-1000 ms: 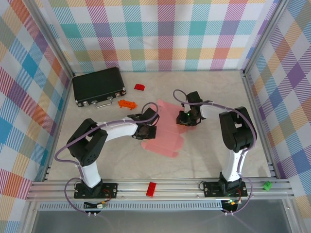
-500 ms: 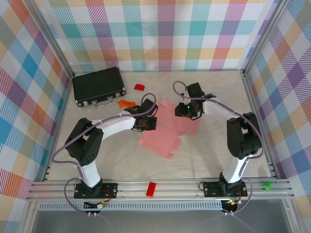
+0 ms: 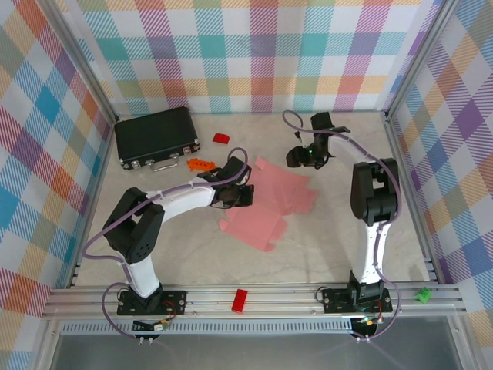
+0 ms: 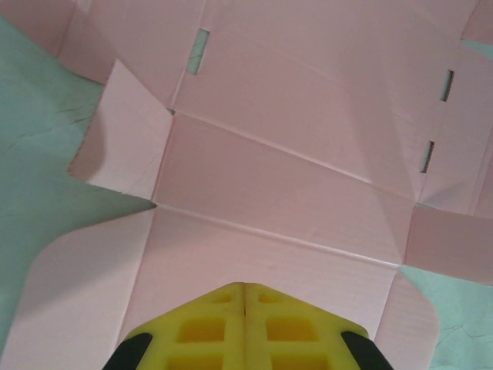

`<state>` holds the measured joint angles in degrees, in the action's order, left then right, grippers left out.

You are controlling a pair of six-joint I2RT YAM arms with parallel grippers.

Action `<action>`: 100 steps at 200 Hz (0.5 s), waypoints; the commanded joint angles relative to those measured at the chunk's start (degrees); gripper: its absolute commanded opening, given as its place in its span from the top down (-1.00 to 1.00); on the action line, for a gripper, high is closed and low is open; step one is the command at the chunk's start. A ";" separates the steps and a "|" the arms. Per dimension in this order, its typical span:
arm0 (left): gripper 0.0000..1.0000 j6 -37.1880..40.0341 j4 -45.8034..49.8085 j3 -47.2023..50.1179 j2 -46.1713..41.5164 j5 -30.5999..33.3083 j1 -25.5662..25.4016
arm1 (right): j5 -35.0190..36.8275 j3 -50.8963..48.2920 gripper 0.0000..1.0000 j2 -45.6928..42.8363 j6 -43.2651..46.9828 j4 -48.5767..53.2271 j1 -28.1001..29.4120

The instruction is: Fold the paper box

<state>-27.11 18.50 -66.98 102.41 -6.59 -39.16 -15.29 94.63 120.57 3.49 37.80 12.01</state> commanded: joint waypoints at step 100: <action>1.00 -2.93 -1.39 0.22 6.35 -1.32 -0.48 | -6.33 16.83 -0.27 13.94 13.45 17.80 0.38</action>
<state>-29.02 17.37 -67.00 108.22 -8.05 -39.24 -19.42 109.34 132.84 14.22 51.11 12.08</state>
